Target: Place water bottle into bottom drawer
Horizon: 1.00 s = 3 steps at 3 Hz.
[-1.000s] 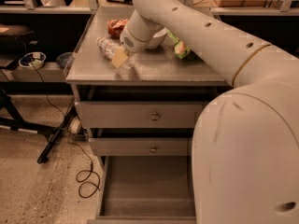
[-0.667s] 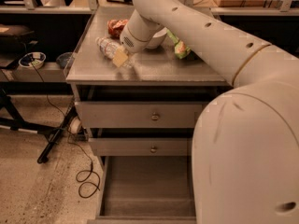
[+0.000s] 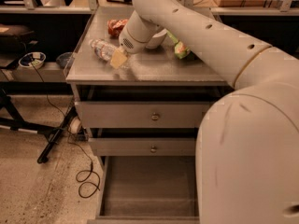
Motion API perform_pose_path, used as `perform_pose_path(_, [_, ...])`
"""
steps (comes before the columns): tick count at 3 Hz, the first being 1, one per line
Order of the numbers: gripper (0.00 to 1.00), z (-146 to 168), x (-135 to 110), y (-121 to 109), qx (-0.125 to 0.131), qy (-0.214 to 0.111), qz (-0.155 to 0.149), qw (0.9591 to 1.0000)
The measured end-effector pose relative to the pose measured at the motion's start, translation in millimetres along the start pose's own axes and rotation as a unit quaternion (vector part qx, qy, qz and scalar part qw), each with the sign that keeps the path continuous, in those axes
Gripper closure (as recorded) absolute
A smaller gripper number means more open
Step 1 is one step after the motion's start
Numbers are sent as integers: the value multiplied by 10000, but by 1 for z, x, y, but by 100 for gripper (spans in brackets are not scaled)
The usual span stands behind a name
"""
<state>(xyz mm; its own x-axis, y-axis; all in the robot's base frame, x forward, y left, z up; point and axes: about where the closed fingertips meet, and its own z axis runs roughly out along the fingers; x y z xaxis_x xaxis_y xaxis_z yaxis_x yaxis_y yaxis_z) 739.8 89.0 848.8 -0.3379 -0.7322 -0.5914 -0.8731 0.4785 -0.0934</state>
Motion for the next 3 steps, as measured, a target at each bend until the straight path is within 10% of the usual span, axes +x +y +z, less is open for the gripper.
perform_pose_path(2, [100, -36, 9, 2, 915, -486, 14, 9946])
perform_pose_path(3, [100, -57, 24, 0, 1537, -723, 228, 9852])
